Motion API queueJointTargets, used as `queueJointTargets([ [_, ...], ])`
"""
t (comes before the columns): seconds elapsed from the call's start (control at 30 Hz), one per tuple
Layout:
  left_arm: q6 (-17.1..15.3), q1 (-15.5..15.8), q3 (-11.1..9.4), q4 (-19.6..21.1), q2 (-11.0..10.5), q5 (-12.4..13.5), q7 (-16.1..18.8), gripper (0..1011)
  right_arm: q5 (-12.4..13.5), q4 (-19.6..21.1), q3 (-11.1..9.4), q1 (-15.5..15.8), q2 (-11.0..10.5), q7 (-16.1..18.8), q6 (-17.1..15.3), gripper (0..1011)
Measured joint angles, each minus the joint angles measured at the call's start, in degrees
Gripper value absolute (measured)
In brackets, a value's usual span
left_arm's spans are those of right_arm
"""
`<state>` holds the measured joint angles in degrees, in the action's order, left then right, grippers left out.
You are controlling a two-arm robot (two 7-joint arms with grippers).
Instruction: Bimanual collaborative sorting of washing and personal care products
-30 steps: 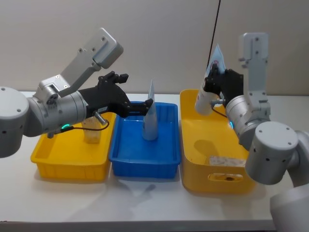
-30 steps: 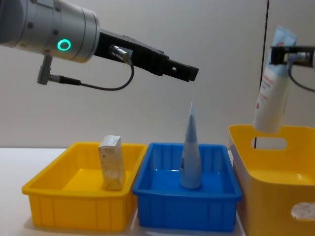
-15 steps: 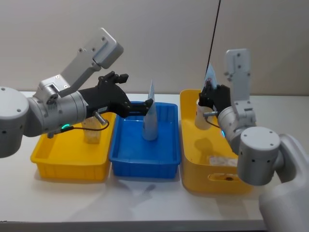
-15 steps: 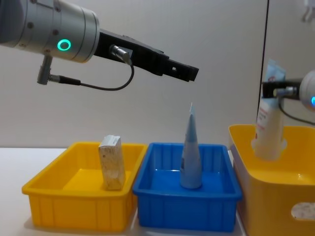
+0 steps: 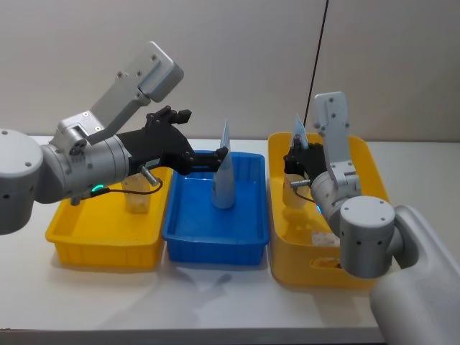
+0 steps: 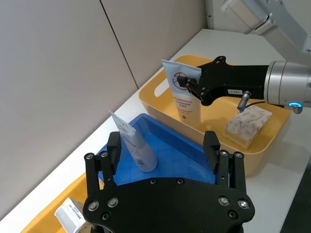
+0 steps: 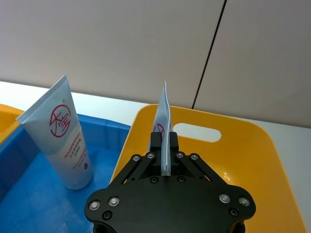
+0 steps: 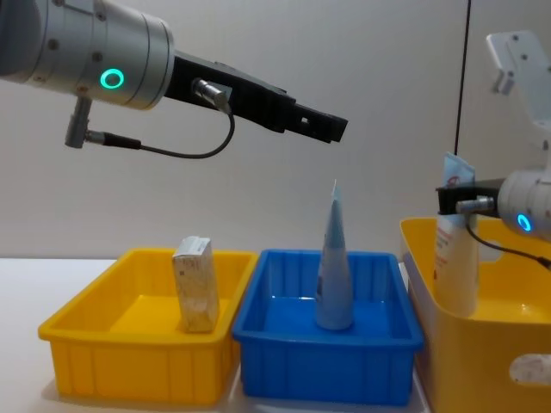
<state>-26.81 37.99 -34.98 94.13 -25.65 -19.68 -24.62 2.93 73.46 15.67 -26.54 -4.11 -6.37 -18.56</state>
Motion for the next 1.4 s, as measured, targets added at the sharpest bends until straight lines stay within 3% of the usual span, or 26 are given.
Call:
queueJointTargets([
  [0.1,0.0,0.0,0.0,0.0,0.0,0.0,0.0,1002,-0.2,-1.2,0.1,-0.4,0.1,0.3,0.4,60],
  [0.2,0.0,0.0,0.0,0.0,0.0,0.0,0.0,1001,-0.3,-1.8,0.2,-0.6,0.2,0.4,0.6,129],
  [0.37,0.0,0.0,0.0,0.0,0.0,0.0,0.0,1001,-0.4,-2.9,0.3,-1.0,0.3,0.7,1.0,335],
  [0.83,0.0,0.0,0.0,0.0,0.0,0.0,0.0,1001,-0.6,-4.4,0.4,-1.4,0.4,1.0,1.5,749],
  [0.9,0.0,0.0,0.0,0.0,0.0,0.0,0.0,1001,-0.6,-4.4,0.4,-1.4,0.5,1.1,1.5,853],
  [1.1,0.0,0.0,0.0,0.0,0.0,0.0,0.0,1001,-0.7,-3.6,0.5,-1.1,0.3,1.7,1.8,993],
  [1.4,0.0,0.0,0.0,0.0,0.0,0.0,0.0,1001,-0.5,1.0,0.6,0.5,-0.6,3.8,2.8,1003],
])
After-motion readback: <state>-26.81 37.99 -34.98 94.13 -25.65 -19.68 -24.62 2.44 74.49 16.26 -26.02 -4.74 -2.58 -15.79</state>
